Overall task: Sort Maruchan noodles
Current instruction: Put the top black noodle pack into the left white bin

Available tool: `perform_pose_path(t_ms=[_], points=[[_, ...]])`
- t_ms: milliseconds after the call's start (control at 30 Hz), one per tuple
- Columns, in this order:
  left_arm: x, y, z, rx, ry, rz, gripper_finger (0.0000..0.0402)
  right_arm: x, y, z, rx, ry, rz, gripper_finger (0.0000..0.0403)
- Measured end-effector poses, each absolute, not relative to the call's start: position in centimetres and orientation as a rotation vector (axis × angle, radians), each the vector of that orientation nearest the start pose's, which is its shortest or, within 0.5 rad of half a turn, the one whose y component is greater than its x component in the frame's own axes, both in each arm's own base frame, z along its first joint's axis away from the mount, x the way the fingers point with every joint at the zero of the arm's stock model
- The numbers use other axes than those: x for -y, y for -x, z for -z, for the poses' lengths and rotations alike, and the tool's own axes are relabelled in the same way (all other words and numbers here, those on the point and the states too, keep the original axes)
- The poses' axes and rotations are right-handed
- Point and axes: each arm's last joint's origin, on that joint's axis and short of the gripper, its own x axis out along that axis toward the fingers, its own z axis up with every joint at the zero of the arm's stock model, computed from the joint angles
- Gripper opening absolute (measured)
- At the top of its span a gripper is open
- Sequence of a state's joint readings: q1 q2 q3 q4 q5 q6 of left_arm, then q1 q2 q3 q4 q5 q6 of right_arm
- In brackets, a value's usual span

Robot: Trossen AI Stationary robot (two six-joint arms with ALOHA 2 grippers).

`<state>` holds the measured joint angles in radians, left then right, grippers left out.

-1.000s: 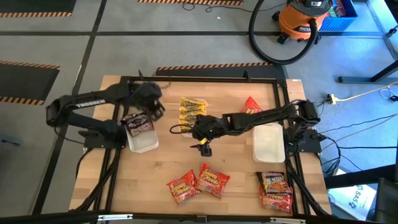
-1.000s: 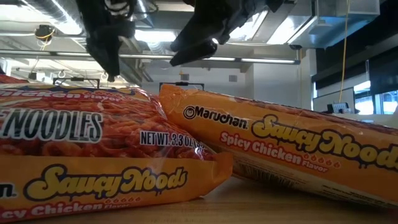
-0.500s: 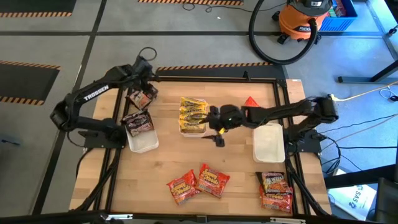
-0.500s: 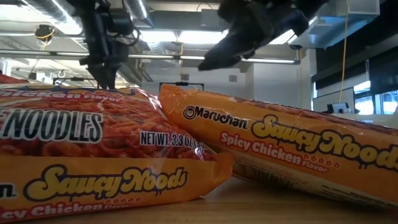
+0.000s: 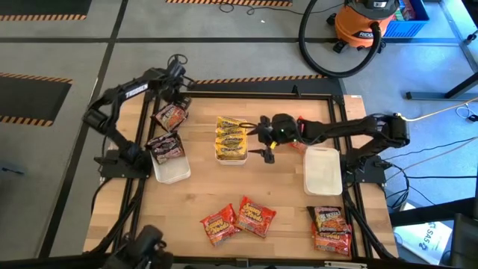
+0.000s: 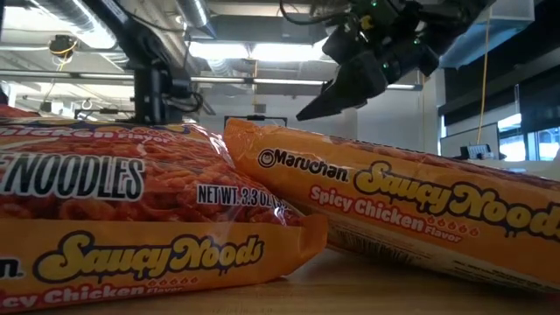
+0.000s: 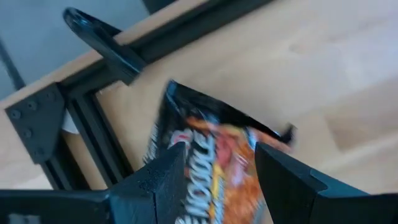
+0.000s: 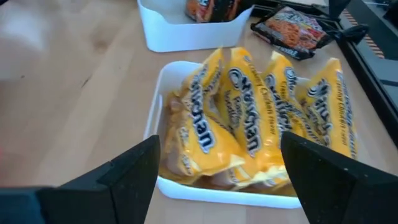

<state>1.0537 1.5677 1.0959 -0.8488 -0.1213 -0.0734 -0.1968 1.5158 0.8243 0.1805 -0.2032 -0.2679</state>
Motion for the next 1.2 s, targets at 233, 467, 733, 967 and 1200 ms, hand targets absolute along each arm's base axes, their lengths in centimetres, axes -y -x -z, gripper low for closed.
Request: perform_pose_path(t_ms=[233,467,733,967,1200], points=[[-28.9,-13.9,-19.8,-1.31,0.652,-1.184,0.0186,6.5,-31.1,-20.5,-0.496,0.141,-0.11,0.031],[-30.9,-13.0,-17.0,-1.351,0.773,-1.153,0.0186,6.4,-31.4,-19.5,-0.517,0.137,-0.167,0.031],[-31.4,-12.7,-14.9,-1.354,0.878,-1.019,0.0185,6.4,-31.7,-18.4,-0.546,0.123,-0.183,0.031],[-31.4,-12.9,-14.4,-1.339,0.914,-0.936,0.0123,6.4,-31.7,-18.5,-0.544,0.124,-0.183,0.031],[-31.0,-13.7,-14.4,-1.356,0.874,-0.872,0.0009,6.4,-31.7,-18.5,-0.545,0.124,-0.181,0.031]])
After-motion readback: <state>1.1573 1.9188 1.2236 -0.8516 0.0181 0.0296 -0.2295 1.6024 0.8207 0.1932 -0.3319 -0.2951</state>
